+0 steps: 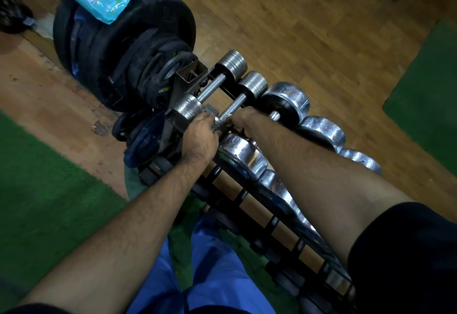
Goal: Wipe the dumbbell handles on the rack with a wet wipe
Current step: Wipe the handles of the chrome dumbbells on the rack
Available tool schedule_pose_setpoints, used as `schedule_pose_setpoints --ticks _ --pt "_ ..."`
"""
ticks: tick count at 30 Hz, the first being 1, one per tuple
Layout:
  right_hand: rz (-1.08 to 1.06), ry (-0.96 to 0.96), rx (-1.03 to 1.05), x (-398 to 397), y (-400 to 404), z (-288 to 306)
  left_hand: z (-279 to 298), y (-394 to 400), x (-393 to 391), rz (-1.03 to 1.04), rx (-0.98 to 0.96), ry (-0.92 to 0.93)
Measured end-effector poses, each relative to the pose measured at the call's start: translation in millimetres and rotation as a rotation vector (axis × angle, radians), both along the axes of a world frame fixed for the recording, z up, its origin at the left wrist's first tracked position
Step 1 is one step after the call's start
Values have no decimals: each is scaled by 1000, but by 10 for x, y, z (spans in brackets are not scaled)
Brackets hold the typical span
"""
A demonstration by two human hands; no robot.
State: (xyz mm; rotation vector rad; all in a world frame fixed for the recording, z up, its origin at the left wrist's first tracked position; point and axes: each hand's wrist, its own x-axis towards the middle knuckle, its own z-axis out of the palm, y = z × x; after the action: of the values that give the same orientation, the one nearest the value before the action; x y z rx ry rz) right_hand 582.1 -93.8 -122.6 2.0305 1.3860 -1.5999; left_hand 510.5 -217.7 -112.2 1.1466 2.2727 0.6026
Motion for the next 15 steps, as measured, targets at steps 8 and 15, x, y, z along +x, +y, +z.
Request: schedule_pose_setpoints --ticks 8,15 --pt "-279 -64 323 58 112 -282 26 -3 18 7 -10 1" --pt "-142 -55 298 -40 -3 -130 -21 26 -21 23 -1 -15"
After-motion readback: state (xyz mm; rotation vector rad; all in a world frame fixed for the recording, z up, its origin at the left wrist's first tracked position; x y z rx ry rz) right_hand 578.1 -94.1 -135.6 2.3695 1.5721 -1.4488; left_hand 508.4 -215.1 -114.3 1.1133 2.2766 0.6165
